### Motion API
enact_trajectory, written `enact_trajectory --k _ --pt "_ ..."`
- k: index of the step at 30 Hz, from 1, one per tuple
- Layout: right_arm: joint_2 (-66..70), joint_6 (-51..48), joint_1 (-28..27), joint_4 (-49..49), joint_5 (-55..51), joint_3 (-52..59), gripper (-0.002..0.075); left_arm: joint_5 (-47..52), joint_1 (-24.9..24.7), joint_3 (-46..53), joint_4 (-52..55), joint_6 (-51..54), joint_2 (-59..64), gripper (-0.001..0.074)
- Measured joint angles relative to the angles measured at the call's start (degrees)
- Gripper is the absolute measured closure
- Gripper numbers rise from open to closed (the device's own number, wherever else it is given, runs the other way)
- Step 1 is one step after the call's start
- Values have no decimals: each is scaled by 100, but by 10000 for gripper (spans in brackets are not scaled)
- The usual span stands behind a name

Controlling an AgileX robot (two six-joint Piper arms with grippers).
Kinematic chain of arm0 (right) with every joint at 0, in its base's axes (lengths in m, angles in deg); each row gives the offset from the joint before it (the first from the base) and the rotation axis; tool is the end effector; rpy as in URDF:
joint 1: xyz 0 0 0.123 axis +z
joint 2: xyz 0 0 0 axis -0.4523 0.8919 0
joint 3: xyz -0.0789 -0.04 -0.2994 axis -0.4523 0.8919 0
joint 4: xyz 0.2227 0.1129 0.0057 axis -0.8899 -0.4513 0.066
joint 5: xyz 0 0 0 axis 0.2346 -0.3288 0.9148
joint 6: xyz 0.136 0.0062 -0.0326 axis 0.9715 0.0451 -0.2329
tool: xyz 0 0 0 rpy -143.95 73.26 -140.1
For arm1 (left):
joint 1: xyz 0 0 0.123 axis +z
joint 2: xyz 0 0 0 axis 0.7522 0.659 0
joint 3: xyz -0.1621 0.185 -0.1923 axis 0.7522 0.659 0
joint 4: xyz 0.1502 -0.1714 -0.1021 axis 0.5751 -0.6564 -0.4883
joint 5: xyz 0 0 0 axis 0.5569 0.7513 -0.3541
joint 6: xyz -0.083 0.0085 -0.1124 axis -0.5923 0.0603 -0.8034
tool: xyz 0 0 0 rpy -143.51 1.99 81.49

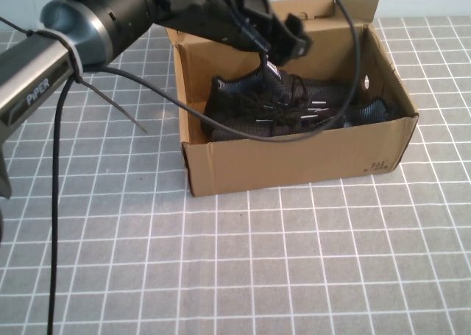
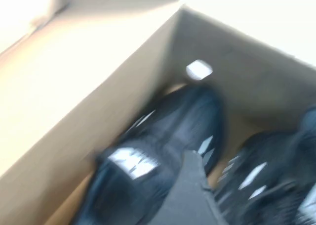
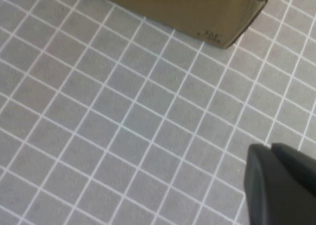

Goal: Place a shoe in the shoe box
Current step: Place the shoe in the shoe box

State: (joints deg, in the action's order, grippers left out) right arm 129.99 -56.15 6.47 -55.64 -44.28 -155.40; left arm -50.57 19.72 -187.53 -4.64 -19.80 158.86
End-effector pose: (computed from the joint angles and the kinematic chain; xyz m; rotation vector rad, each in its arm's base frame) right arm 0.1326 0.0576 0.3928 -0.6038 2.3170 0.0609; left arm 0.4319 -0.2880 0.3328 0.9665 1.9787 -0.4805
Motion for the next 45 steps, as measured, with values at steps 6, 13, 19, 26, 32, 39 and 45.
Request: enact_trajectory --k 6,13,19,26,32,39,45 --pt "120 0 0 -73 224 0 742 363 54 0 1422 -1647 10 293" --pt "676 0 0 -199 519 0 742 621 64 0 1936 -1990 10 339" --pt "1162 0 0 -235 777 0 742 872 64 0 1984 -2369 19 344" --pt "1356 0 0 -369 1205 0 742 744 64 0 1984 -2571 322 344" --pt "1354 0 0 -459 1356 0 742 -188 64 0 1928 -2571 611 343" --pt "1354 0 0 -471 1309 0 742 109 67 -22 1790 -2886 648 343" --pt "1354 0 0 -546 1287 0 742 125 111 -61 2372 -3142 648 358"
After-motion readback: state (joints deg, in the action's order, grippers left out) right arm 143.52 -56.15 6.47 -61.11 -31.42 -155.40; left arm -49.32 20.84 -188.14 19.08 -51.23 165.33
